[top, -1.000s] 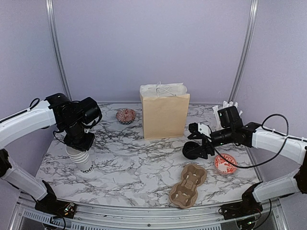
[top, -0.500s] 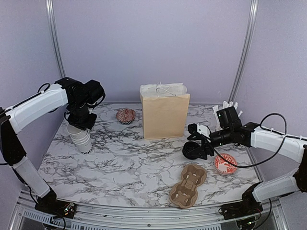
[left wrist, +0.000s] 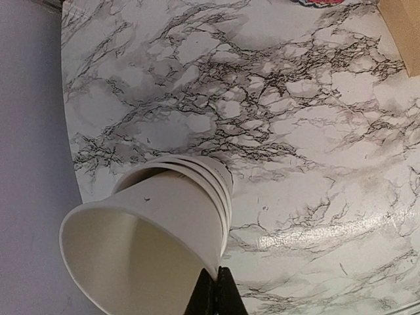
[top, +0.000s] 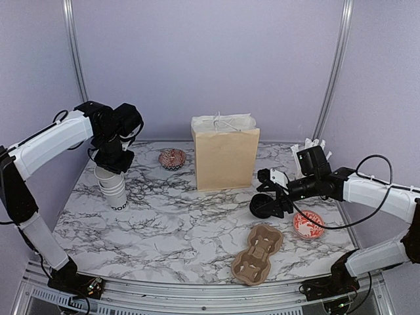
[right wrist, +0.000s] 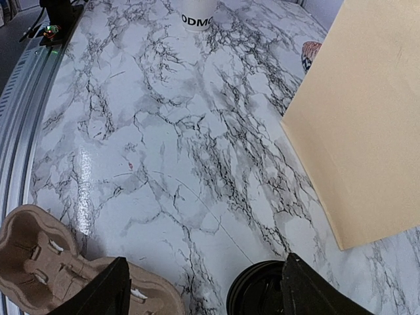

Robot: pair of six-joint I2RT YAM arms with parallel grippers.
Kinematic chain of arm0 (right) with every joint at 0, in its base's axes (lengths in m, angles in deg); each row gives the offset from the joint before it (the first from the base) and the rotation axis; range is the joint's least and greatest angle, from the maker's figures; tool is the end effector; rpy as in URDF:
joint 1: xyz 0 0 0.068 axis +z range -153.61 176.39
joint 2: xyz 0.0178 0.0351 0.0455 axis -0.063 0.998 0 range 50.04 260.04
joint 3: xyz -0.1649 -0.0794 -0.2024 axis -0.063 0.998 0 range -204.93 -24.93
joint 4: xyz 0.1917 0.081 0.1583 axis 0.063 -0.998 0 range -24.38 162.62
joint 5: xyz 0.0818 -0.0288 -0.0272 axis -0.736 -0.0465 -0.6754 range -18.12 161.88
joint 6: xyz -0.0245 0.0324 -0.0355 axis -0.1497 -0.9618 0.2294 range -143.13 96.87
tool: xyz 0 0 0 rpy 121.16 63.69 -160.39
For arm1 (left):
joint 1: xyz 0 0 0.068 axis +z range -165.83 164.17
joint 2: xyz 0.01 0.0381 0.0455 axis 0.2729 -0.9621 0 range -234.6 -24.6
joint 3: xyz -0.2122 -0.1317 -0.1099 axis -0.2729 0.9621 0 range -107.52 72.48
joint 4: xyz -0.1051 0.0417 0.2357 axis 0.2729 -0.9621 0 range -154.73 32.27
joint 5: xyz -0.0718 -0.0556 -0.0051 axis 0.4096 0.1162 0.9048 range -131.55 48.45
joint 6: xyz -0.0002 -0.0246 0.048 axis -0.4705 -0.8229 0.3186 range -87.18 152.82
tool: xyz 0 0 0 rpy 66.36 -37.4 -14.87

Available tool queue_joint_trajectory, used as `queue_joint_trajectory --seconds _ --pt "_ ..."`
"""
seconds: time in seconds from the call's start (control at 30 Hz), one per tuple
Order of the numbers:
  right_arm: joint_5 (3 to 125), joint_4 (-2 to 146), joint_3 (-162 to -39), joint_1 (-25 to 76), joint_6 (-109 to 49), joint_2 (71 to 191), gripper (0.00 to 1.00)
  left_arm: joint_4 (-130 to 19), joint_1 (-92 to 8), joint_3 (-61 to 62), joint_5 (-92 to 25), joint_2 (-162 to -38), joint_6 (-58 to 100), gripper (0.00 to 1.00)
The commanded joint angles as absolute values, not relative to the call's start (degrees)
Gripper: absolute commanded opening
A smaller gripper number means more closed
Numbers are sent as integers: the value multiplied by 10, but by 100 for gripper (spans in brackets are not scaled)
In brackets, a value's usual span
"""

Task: Pack the takeout coffee

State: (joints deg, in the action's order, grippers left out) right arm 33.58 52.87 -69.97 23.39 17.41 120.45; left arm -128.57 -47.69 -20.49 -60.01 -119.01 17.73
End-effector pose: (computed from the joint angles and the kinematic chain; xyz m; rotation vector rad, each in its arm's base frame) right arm 0.2131 0.1333 0.2392 -1.4955 1.6649 0.6562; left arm 0.2774 -0.1590 0.3278 0.3287 2.7035 0.2368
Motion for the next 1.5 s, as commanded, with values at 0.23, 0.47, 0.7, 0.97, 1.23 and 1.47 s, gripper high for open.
queue_joint_trajectory --seconds 0.23,0.47,0.7,0.97,1.23,1.47 --pt "333 528 -698 229 176 1195 77 -1319 -474 -244 -604 -1133 159 0" --pt "338 528 -699 228 179 1197 77 -1324 -475 -250 -602 -1113 150 0" --pt "337 527 -699 228 180 1199 77 -1360 -509 -341 -643 -1099 121 0" --pt "351 522 -720 216 154 1194 76 -1340 -697 -436 -617 -1175 160 0" --pt "484 475 -716 184 146 1144 68 -1278 -835 -356 -576 -1251 262 0" --pt "518 445 -699 183 163 1190 51 -1219 -873 -318 -551 -1322 289 0"
